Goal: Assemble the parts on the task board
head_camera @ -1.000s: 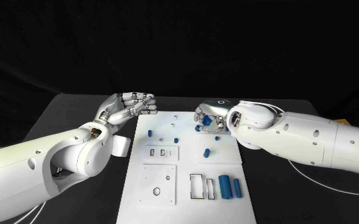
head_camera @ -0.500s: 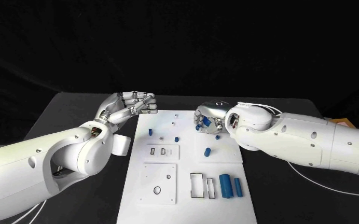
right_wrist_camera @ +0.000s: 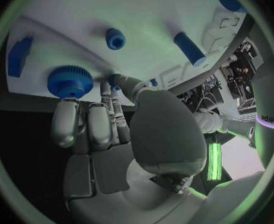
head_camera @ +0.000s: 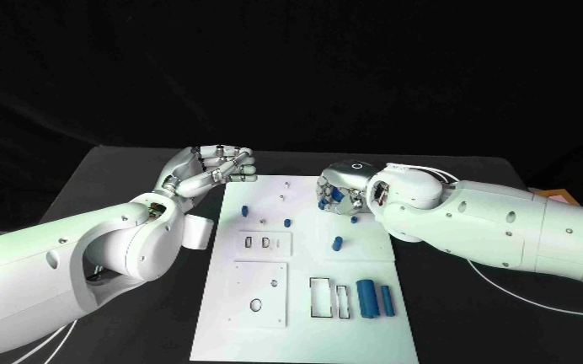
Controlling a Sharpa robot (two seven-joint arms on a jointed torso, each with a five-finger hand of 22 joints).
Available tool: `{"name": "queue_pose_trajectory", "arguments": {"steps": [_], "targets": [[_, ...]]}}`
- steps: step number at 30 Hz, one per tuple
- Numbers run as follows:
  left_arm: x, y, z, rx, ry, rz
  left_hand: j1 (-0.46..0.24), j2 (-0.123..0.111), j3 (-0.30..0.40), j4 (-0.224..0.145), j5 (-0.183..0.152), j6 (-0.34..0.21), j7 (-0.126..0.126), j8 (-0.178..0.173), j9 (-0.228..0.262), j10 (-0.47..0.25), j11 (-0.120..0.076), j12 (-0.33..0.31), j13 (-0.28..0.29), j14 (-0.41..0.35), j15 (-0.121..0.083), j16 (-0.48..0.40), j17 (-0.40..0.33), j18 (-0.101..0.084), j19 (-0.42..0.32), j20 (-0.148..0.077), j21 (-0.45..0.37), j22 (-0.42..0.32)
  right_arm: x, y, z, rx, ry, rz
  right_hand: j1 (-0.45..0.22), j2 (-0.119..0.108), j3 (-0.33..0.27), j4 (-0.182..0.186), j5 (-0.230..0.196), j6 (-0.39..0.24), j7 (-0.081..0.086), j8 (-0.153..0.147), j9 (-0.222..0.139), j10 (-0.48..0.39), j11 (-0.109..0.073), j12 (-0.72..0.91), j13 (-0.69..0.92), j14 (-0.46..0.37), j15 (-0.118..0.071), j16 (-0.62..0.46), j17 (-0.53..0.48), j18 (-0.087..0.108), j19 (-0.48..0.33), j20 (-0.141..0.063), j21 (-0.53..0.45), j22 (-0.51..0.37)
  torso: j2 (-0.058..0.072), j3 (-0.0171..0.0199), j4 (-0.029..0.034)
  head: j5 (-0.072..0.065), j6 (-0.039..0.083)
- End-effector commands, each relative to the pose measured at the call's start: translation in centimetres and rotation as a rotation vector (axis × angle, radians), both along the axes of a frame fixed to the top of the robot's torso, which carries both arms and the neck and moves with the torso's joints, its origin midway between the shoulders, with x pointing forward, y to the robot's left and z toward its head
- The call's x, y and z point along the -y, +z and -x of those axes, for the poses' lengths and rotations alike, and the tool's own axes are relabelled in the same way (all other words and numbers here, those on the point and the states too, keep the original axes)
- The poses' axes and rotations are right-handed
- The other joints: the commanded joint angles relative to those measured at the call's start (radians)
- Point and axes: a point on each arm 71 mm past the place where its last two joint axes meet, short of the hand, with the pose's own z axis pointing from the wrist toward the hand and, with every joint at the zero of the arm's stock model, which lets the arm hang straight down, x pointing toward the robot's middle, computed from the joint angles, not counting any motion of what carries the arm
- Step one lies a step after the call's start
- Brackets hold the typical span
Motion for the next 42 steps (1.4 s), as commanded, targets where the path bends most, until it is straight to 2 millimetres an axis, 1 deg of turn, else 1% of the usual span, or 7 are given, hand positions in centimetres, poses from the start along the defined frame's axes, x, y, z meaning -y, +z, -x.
{"name": "queue_pose_trajectory", "arguments": {"steps": [1, 5, 16, 18, 27, 35, 42], "targets": [[0.2, 0.2, 0.1, 0.002, -0.020, 0.013, -0.005, -0.001, 0.001, -0.007, -0.004, -0.007, 0.011, -0.003, 0.001, -0.003, 0.002, -0.007, 0.002, -0.004, 0.002, -0.005, 0.002, 0.012, 0.004, 0.000, 0.006, -0.001, 0.1, 0.0, -0.1, 0.025, -0.017, 0.010, 0.015, 0.031, 0.021, -0.012, -0.023, 0.017, -0.003, 0.020, 0.023, 0.015, -0.005, 0.010, 0.005, 0.019, -0.011, 0.012, 0.011, -0.014, 0.015, -0.003, 0.019, 0.030, 0.000, -0.0002, 0.0004, 0.000, -0.001], [0.2, 0.2, 0.0, 0.000, -0.020, 0.012, -0.005, 0.001, 0.002, -0.008, -0.004, -0.008, 0.012, -0.004, 0.001, -0.004, 0.002, -0.007, 0.002, -0.004, 0.002, -0.006, 0.002, 0.012, 0.004, -0.001, 0.006, -0.001, 0.1, 0.2, 0.0, 0.050, -0.023, -0.014, 0.013, 0.038, 0.028, -0.016, -0.029, 0.022, -0.004, 0.031, 0.036, 0.019, -0.006, 0.013, 0.008, 0.019, -0.011, 0.017, 0.015, -0.017, 0.022, -0.005, 0.029, 0.047, 0.000, -0.0007, -0.0002, 0.000, -0.001], [0.0, 0.1, -0.1, -0.007, -0.014, 0.009, 0.001, 0.003, 0.005, -0.016, -0.003, -0.012, 0.014, -0.006, 0.001, -0.009, 0.004, -0.007, 0.001, -0.003, 0.002, -0.007, 0.004, 0.012, 0.005, -0.001, 0.007, -0.002, -0.1, 1.0, 0.6, 0.087, -0.034, -0.073, -0.016, 0.030, 0.023, -0.006, -0.031, 0.018, -0.009, 0.046, 0.057, 0.016, -0.006, 0.013, 0.009, 0.020, -0.011, 0.027, 0.023, -0.020, 0.027, -0.005, 0.039, 0.064, -0.001, -0.0017, -0.0012, 0.002, 0.009], [-0.1, 0.1, -0.1, -0.008, -0.012, 0.009, 0.001, 0.003, 0.005, -0.016, -0.003, -0.012, 0.014, -0.006, 0.001, -0.009, 0.004, -0.007, 0.001, -0.003, 0.002, -0.007, 0.004, 0.012, 0.005, -0.001, 0.007, -0.002, -0.2, 1.2, 0.6, 0.098, -0.041, -0.083, -0.017, 0.030, 0.023, -0.005, -0.031, 0.017, -0.009, 0.046, 0.059, 0.016, -0.006, 0.013, 0.009, 0.021, -0.011, 0.028, 0.026, -0.020, 0.028, -0.005, 0.040, 0.066, 0.001, -0.0011, -0.0011, 0.003, 0.016], [-0.2, 0.1, -0.2, -0.011, -0.010, 0.008, 0.002, 0.003, 0.006, -0.020, -0.003, -0.014, 0.015, -0.007, 0.001, -0.012, 0.004, -0.007, 0.001, -0.003, 0.002, -0.007, 0.004, 0.012, 0.005, -0.001, 0.007, -0.002, -1.5, 2.2, -0.3, 0.161, -0.089, -0.134, -0.020, 0.028, 0.026, -0.005, -0.032, 0.009, -0.007, 0.045, 0.063, 0.014, -0.006, 0.012, 0.009, 0.021, -0.011, 0.031, 0.027, -0.021, 0.030, -0.005, 0.042, 0.071, 0.004, -0.0016, 0.0019, 0.003, 0.020], [0.0, 0.1, -0.2, -0.011, -0.015, 0.009, 0.003, 0.003, 0.007, -0.021, -0.003, -0.015, 0.015, -0.008, 0.001, -0.013, 0.005, -0.007, 0.001, -0.003, 0.003, -0.008, 0.004, 0.012, 0.005, -0.001, 0.007, -0.002, -3.1, 2.3, -1.4, 0.177, -0.096, -0.148, -0.027, 0.026, 0.027, -0.001, -0.036, 0.006, -0.006, 0.046, 0.067, 0.012, -0.005, 0.011, 0.009, 0.021, -0.010, 0.033, 0.028, -0.021, 0.031, -0.004, 0.044, 0.075, 0.005, -0.0020, 0.0006, 0.005, 0.021], [0.2, 0.2, -0.3, -0.010, -0.019, 0.010, 0.004, 0.004, 0.008, -0.022, -0.003, -0.016, 0.015, -0.008, 0.001, -0.014, 0.005, -0.007, 0.001, -0.004, 0.003, -0.008, 0.005, 0.011, 0.005, -0.001, 0.007, -0.002, -4.2, 2.0, -2.1, 0.179, -0.100, -0.154, -0.027, 0.025, 0.027, -0.001, -0.037, 0.005, -0.007, 0.046, 0.069, 0.012, -0.005, 0.011, 0.009, 0.021, -0.010, 0.033, 0.029, -0.021, 0.030, -0.004, 0.044, 0.074, 0.007, -0.0008, 0.0067, 0.006, 0.020]]}}
